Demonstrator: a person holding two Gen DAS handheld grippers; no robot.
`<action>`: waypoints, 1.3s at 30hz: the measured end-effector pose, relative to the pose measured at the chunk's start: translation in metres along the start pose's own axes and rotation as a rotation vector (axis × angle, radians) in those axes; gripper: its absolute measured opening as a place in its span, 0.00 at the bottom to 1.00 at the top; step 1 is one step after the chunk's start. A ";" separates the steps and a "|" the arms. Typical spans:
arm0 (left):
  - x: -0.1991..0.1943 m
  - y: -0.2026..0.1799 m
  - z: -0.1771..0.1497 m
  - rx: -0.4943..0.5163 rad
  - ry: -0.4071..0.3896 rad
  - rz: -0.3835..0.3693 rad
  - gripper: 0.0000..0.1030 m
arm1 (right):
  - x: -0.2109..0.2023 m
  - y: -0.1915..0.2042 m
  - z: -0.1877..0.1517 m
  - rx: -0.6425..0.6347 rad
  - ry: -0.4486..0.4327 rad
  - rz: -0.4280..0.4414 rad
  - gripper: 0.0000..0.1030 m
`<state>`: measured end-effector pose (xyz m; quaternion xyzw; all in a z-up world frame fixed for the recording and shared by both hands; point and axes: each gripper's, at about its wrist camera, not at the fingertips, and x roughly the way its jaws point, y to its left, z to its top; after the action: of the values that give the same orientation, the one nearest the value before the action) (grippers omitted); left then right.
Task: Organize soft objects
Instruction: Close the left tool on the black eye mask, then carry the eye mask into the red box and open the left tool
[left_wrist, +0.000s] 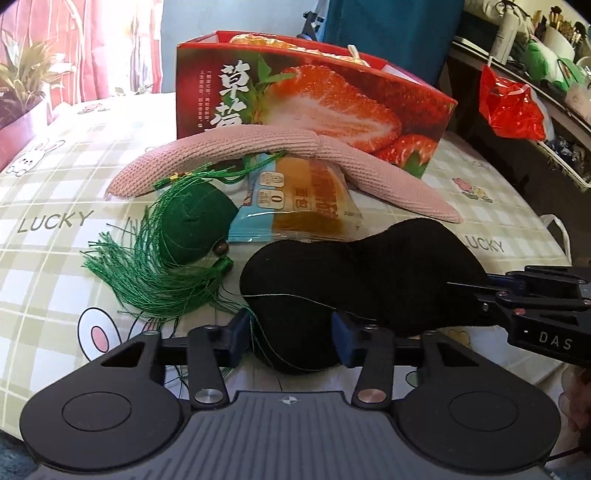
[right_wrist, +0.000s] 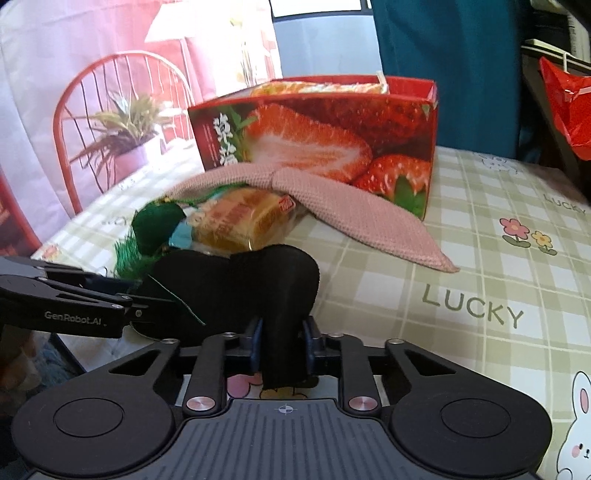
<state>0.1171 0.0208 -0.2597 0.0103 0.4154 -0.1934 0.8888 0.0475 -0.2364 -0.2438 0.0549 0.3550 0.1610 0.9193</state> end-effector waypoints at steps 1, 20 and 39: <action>0.000 -0.001 0.000 0.004 -0.001 -0.013 0.32 | 0.000 0.000 0.000 0.000 -0.004 0.005 0.16; -0.032 -0.004 0.016 0.021 -0.154 -0.052 0.19 | -0.013 0.007 0.014 -0.022 -0.087 0.036 0.16; -0.067 -0.006 0.068 0.009 -0.328 -0.076 0.19 | -0.037 0.005 0.072 -0.055 -0.259 0.018 0.16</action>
<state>0.1262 0.0258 -0.1639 -0.0329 0.2638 -0.2277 0.9367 0.0687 -0.2434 -0.1660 0.0533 0.2281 0.1705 0.9571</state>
